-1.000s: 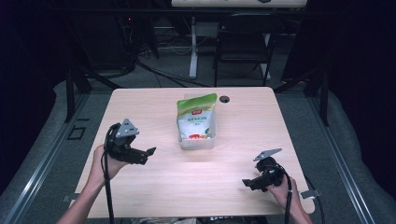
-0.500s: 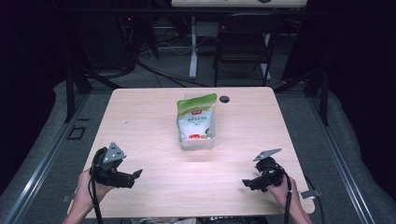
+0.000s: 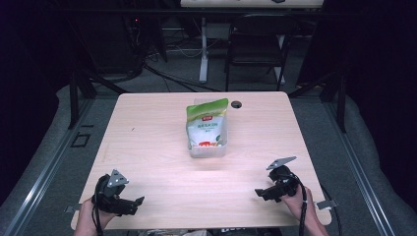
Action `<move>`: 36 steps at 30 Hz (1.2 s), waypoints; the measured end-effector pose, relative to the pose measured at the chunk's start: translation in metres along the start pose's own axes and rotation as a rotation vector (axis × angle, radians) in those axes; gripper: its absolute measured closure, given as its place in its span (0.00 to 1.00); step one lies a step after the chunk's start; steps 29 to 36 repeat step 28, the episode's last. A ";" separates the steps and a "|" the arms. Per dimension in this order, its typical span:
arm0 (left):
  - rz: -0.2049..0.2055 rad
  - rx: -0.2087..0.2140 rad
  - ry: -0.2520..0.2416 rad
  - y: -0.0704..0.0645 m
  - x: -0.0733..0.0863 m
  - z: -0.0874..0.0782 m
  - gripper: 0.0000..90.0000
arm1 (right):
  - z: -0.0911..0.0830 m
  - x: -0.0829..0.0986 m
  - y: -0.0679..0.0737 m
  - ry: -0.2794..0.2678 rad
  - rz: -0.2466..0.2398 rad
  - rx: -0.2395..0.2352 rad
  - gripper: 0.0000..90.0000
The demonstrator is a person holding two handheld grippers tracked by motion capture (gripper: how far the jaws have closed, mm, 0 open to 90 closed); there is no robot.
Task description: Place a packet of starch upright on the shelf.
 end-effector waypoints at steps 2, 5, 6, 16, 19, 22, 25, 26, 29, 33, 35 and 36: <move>0.000 0.001 0.014 -0.001 0.003 0.004 0.06 | 0.000 0.000 0.000 0.001 0.000 0.000 0.15; 0.000 -0.009 0.031 0.001 0.007 0.007 0.05 | 0.001 -0.001 0.001 -0.010 0.004 -0.005 0.15; -0.012 -0.010 0.024 0.002 0.008 0.008 0.05 | 0.001 -0.001 0.001 -0.011 0.004 -0.006 0.15; -0.048 0.020 0.050 0.009 0.015 0.022 0.05 | 0.001 0.000 0.001 0.001 -0.008 -0.008 0.15; -0.043 0.012 0.033 0.012 0.011 0.022 0.05 | 0.001 0.000 0.002 -0.003 -0.005 -0.008 0.15; -0.022 0.016 0.039 0.011 0.011 0.024 0.05 | 0.001 0.000 0.001 0.001 -0.009 -0.003 0.15; 0.009 0.010 0.040 0.009 0.011 0.025 0.04 | 0.001 0.000 0.001 -0.002 -0.007 0.000 0.15; 0.011 0.013 0.033 0.009 0.010 0.025 0.04 | 0.001 0.000 0.001 0.000 -0.008 -0.002 0.15; 0.015 0.018 0.028 0.007 0.009 0.025 0.03 | 0.001 0.000 0.001 -0.002 -0.007 -0.007 0.15; 0.015 0.018 0.028 0.007 0.009 0.025 0.03 | 0.001 0.000 0.001 -0.002 -0.007 -0.007 0.15; 0.015 0.018 0.028 0.007 0.009 0.025 0.03 | 0.001 0.000 0.001 -0.002 -0.007 -0.007 0.15; 0.015 0.018 0.028 0.007 0.009 0.025 0.03 | 0.001 0.000 0.001 -0.002 -0.007 -0.007 0.15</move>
Point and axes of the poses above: each handheld gripper's, and its own axes: z roughly forward along the jaws, x roughly out of its underside, y roughly to its left, the point moved 8 cm from there along z, roughly forward along the jaws, and after that the axes turned 6 degrees about -x, right-handed, at the moved point
